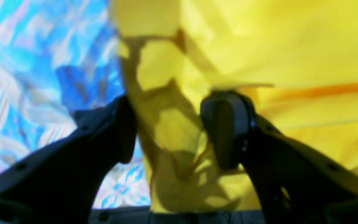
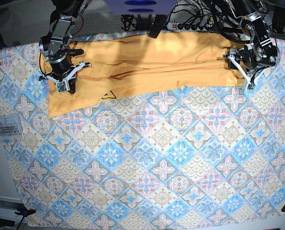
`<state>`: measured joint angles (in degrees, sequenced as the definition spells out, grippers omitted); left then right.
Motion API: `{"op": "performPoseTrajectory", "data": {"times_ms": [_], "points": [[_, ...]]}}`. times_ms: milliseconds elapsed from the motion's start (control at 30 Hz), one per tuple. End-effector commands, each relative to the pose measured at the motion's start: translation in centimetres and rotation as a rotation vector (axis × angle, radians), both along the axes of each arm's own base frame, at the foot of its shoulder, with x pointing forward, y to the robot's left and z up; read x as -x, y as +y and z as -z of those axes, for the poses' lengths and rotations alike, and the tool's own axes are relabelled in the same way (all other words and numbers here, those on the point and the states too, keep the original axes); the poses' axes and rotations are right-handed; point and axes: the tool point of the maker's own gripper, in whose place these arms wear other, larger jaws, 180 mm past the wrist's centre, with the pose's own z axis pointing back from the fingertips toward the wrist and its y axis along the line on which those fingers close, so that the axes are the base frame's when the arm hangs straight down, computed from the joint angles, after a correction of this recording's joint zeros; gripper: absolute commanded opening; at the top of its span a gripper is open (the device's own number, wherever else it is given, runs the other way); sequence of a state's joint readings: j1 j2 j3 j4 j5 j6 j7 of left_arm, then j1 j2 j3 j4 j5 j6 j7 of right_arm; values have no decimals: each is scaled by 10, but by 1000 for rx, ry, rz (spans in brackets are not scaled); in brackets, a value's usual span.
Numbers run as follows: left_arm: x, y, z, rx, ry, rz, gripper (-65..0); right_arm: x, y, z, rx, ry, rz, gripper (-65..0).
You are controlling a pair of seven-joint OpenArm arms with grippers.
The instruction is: Fold the T-shirt properly
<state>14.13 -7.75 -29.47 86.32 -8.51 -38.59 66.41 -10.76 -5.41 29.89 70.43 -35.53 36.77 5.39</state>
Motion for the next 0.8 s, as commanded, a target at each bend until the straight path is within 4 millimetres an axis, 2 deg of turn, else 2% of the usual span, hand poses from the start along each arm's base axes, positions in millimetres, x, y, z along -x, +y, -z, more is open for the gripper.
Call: {"op": "performPoseTrajectory", "data": {"times_ms": [0,133,200,333,433,633,767], "points": [[7,-33,10,98,15,26,-281,44,17,40,32,256,-85,-650],[7,-40,11,109,14,24,-283,44,17,40,32,256,-85,-650],[7,-40,11,109,14,24,-324,44,17,40,32,256,-85,-650],[8,-39,12,106,18,27,-520,44,17,40,32,256,-85,-650],[9,-39,12,104,22,28,-635,44,17,40,32,256,-85,-650],[6,-38,9,106,11,24,-650,44,17,40,32,256,-85,-650],[-10,-32,-18,47,-77,55,-650,44,17,40,32,256,-85,-650]]}}
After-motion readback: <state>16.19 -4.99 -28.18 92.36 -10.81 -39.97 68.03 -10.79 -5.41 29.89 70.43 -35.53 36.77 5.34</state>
